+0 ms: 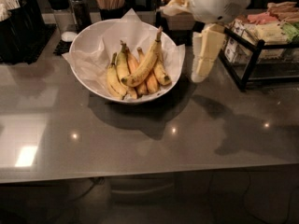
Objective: Pick banana from white bowl
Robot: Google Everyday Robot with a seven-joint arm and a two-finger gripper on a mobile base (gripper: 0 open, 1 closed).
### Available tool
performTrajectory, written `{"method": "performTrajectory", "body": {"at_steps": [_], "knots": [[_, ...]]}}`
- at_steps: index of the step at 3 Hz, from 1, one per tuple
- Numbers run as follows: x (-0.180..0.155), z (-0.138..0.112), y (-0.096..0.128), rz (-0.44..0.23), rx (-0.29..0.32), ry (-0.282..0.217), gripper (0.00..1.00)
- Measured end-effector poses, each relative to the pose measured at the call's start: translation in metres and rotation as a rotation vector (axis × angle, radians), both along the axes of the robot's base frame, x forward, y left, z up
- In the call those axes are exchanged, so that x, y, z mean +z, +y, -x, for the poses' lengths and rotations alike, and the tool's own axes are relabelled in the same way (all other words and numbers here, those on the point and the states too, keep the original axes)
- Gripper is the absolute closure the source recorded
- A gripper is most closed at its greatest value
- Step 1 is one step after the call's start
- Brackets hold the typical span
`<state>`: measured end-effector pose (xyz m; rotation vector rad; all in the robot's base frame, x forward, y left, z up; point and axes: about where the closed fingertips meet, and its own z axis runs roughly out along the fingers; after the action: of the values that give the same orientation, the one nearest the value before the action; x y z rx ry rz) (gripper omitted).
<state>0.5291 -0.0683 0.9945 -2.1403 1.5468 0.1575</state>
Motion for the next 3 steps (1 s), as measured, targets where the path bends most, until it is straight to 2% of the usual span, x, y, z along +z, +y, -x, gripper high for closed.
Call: {"method": "performTrajectory", "body": {"at_steps": [1,2,3], "knots": [[-0.003,-0.032,0.036,0.011,0.098,-0.003,0.00],[0.001,-0.037,0.044,-0.001,0.105,-0.019,0.00],[-0.004,-0.055,0.056,-0.008,0.131,-0.029,0.00]]}}
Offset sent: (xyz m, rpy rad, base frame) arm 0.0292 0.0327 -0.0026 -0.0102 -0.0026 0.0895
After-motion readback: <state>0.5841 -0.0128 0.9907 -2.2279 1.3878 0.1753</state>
